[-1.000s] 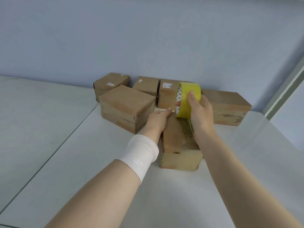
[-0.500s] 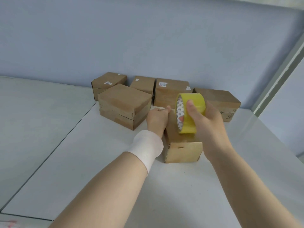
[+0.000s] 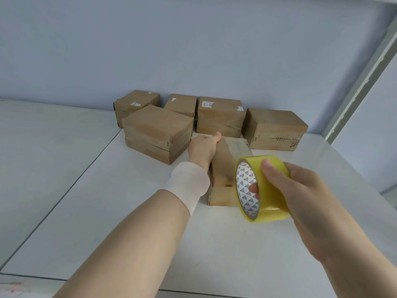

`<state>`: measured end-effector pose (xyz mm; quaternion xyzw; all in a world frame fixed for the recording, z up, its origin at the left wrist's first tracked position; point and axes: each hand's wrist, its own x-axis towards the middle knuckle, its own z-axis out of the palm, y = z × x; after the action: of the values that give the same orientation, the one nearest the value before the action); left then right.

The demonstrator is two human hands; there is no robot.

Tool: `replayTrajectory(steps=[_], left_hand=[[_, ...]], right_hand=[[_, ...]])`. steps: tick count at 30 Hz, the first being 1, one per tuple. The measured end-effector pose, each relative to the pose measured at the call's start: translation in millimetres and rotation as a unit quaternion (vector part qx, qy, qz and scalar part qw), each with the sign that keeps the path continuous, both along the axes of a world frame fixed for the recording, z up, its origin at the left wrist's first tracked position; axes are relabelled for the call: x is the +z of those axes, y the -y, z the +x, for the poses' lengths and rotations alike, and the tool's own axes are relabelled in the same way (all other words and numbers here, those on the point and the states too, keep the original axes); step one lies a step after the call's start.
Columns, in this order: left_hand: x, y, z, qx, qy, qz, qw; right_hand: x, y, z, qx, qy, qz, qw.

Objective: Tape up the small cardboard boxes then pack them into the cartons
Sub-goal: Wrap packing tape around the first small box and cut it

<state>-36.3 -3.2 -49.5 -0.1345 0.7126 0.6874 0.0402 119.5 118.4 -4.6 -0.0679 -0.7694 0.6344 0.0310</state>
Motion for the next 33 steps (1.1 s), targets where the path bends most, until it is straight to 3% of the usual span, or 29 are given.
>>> replayTrajectory(steps=[6, 10, 12, 13, 15, 17, 19, 21, 27, 33], left_hand=[[-2, -1, 1, -0.006, -0.015, -0.006, 1.000], [-3, -1, 1, -0.009, -0.029, -0.014, 0.999], [-1, -1, 2, -0.006, -0.072, -0.086, 0.994], [1, 1, 3, -0.004, -0.122, -0.174, 0.977], [9, 6, 9, -0.034, -0.278, -0.329, 0.902], [16, 6, 19, -0.169, -0.390, -0.369, 0.827], [13, 2, 27, -0.306, -0.379, -0.415, 0.768], [3, 3, 24, -0.356, -0.332, -0.481, 0.730], [-2, 3, 1, -0.332, -0.337, -0.498, 0.727], [-5, 5, 3, -0.312, -0.351, -0.478, 0.742]], right_hand=[[-33, 2, 19, -0.011, 0.056, -0.022, 0.998], [-52, 7, 19, -0.036, 0.045, 0.006, 0.998], [-54, 10, 15, -0.041, 0.036, 0.022, 0.998], [-55, 11, 14, -0.040, 0.032, 0.024, 0.998], [-56, 9, 10, -0.039, 0.029, 0.019, 0.999], [-55, 7, 5, -0.035, 0.032, 0.008, 0.999], [-53, 7, -4, -0.026, 0.030, 0.004, 0.999], [-49, 11, -13, -0.015, 0.031, -0.018, 0.999], [-50, 17, -29, -0.027, 0.040, -0.020, 0.999], [-49, 13, -24, -0.020, 0.110, -0.050, 0.992]])
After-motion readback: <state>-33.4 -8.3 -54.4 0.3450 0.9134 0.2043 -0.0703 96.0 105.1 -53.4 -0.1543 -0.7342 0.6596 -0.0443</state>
